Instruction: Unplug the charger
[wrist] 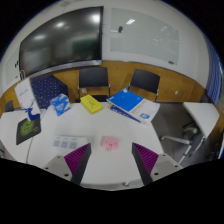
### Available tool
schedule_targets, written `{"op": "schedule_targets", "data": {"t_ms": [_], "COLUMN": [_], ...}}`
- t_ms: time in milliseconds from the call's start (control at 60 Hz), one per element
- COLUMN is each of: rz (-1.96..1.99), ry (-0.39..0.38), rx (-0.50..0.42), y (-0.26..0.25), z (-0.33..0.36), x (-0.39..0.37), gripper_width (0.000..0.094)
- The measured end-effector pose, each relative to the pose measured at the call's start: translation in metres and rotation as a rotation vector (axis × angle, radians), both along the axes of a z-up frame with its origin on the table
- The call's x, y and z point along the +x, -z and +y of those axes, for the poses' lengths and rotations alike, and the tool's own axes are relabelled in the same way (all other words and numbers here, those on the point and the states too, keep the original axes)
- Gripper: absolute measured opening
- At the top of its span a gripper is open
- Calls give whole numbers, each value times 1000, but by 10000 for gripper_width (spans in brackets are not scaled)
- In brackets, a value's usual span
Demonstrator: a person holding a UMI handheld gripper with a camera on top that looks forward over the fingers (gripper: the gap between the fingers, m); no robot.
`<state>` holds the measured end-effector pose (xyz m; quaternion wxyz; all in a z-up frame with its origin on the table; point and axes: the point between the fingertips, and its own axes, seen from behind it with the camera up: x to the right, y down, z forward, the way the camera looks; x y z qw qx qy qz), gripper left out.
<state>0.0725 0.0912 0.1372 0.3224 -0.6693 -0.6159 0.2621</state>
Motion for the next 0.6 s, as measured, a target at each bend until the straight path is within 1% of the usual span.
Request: {"op": "schedule_targets", "data": {"t_ms": [100, 150, 283, 350, 417, 517, 600], "rz": [8, 24, 71, 93, 97, 100, 109], "ry": [12, 25, 32, 26, 25, 34, 26], "rx": [75, 95, 51, 47, 44, 48, 34], "y": [-64, -90, -126, -133, -129, -128, -130], "z": [5, 4, -9, -12, -10, -6, -8], "x": [78, 114, 182, 201, 214, 219, 222], "gripper_width": [846, 854, 860, 855, 853, 856, 854]}}
